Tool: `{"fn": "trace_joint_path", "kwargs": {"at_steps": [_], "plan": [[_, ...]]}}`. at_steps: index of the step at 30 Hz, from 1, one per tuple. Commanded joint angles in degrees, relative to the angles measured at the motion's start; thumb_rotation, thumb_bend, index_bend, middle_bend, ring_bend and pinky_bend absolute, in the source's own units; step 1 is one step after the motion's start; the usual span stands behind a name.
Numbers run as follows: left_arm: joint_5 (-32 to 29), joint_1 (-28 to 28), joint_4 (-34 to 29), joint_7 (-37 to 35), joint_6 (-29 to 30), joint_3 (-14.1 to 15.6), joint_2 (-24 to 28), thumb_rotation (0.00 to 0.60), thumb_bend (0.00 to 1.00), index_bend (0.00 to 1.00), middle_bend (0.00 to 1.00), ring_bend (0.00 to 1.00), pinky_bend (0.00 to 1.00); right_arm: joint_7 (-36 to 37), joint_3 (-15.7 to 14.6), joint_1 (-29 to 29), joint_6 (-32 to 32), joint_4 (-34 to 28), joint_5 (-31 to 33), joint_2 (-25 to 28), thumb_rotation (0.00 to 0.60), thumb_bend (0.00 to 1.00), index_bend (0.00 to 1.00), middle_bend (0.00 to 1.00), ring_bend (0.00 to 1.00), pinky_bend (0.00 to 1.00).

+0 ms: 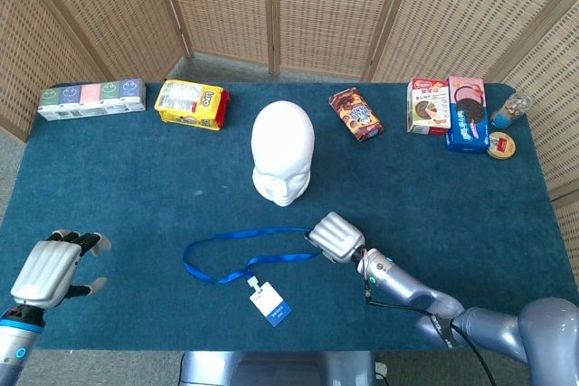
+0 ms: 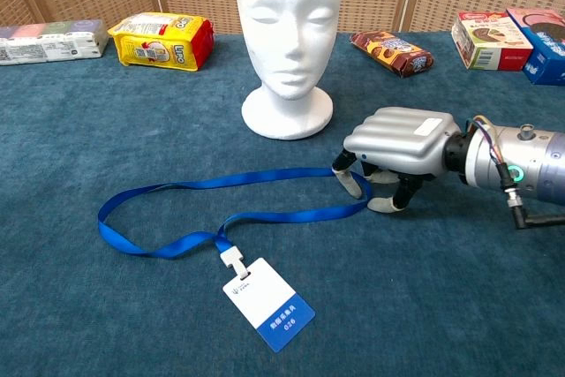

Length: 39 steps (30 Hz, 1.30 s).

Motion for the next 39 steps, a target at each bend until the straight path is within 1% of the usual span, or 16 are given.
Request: {"fn": "trace_joint_path", "kwargs": {"at_steps": [1,6,16,24,39], "plan": [[0.05,-0.01,0.13,-0.1,-0.06,0.07,-0.04,0.6,0.13,0.39,0.5,0.44,0.31,-0.21,0.01,0.11,-0.08,0.01,0.21,-0.1,0.6,0.37,0.53,0.95,1.0,1.0],[0.16,0.05,0.39,-0.44,0.02,0.17,-0.07,0.6,0.13,0.38,0.5,0.44,0.31,-0.59,-0.15,0.23,-0.17,-0.04,0.61,-0.34,0.6,0.39,0.55,0.95,1.0,1.0],[0.26,0.05,0.68,-0.67,0.07,0.25,-0.08,0.6,0.13,0.38,0.5,0.44,0.31,-1.4,-0.07,0.44,-0.05,0.05,1.39,-0.68,0.6,0.4,0.55,0.95,1.0,1.0],[0.28,0.0,0.74,-0.87,0.02,0.29,0.01,0.6,0.13,0.37,0.5,0.44,0.31,-1.83,-0.13,0.56,-0.1,-0.11,2.0,-0.86,0.6,0.45,0.55,0.95,1.0,1.0],[0.76,0.26,0.9,-1.41,0.72,0.3,0.13,0.599,0.13,0.37,0.5,0.44,0.31,-2.48,0.04,0.52,0.35,-0.27,3.04,-1.11,0.6,0.49,0.56,0.96,1.0,1.0]]}}
